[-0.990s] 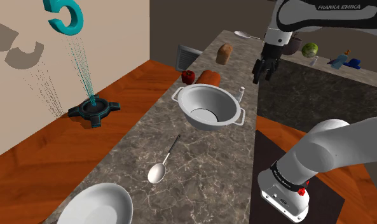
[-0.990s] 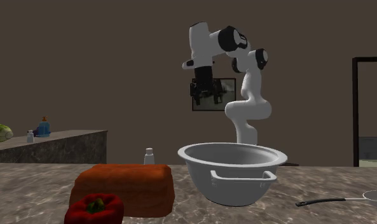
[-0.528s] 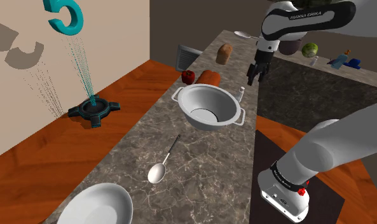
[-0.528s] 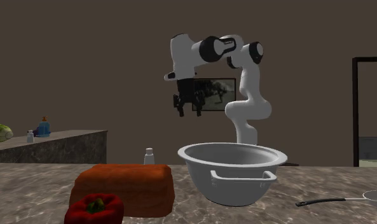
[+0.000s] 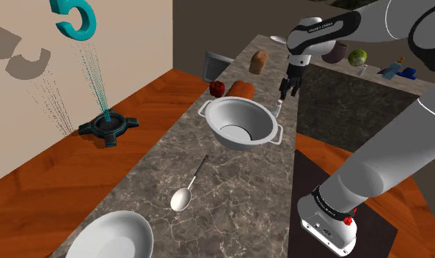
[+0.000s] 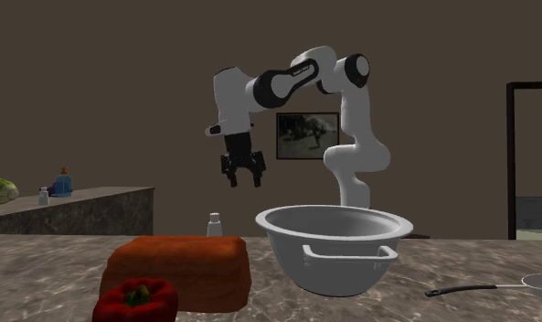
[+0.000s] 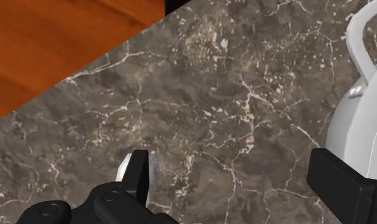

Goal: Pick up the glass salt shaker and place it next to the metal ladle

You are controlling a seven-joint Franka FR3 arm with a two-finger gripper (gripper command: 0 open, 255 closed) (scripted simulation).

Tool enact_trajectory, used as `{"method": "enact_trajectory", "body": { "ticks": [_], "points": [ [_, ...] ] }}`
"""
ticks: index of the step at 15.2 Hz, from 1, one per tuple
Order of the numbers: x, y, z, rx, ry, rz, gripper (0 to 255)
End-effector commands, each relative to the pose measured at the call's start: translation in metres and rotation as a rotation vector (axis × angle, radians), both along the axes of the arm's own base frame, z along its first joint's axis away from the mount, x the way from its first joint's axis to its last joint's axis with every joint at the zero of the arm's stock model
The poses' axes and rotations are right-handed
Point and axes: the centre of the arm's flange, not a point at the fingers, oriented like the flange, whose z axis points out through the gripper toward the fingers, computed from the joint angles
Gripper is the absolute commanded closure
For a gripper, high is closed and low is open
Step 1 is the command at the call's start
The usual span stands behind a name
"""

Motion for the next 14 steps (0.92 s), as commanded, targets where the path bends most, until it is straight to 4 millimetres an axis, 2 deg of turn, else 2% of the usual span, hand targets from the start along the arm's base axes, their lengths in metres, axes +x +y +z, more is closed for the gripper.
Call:
{"method": "enact_trajectory", "body": {
  "ticks": [1,7,14],
  "points": [
    [0.016,-0.022,-0.016,0.002,0.003,0.01,0],
    [0.06,-0.072,-0.063,0.013,0.015,0.037,0],
    [0.054,-0.071,-0.095,0.013,0.015,0.038,0]
  ]
}}
